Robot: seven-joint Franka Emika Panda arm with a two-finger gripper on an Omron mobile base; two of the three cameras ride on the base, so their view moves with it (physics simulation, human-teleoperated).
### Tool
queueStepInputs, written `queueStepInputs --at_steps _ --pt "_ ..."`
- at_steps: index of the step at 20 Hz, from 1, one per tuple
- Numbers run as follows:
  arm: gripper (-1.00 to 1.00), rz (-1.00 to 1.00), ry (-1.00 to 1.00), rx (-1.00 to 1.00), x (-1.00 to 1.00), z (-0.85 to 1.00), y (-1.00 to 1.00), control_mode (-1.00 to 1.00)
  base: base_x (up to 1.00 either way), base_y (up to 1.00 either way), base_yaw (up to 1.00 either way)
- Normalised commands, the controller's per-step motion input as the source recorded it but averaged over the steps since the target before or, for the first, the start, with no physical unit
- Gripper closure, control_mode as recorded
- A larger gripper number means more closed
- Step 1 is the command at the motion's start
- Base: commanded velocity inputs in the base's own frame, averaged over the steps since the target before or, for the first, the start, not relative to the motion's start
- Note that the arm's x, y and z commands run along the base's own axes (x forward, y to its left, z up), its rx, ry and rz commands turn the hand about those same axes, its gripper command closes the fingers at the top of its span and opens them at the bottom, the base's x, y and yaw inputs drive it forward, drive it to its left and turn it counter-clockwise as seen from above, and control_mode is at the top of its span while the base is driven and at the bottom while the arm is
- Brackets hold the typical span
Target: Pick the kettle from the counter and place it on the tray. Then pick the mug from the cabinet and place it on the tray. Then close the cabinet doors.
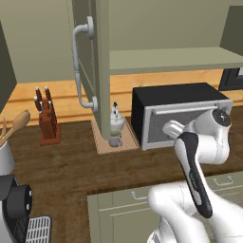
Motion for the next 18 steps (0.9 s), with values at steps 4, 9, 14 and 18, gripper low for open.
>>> queueStepInputs --at_steps 4,9,14,18 --pt "-1.0 -0.19 0.0 0.14 -0.12 0.09 -1.0 -1.0 0.0 0.0 0.0" --pt "-1.0 -0.12 0.0 0.11 0.0 0.25 -0.97 -1.0 0.0 0.0 0.0" --pt "-1.0 -0.11 0.0 0.13 0.0 0.07 -0.94 -1.0 0.0 0.0 0.0" --pt "1.0 -0.13 0.0 0.13 0.02 0.0 -0.67 -1.0 0.0 0.0 0.0"
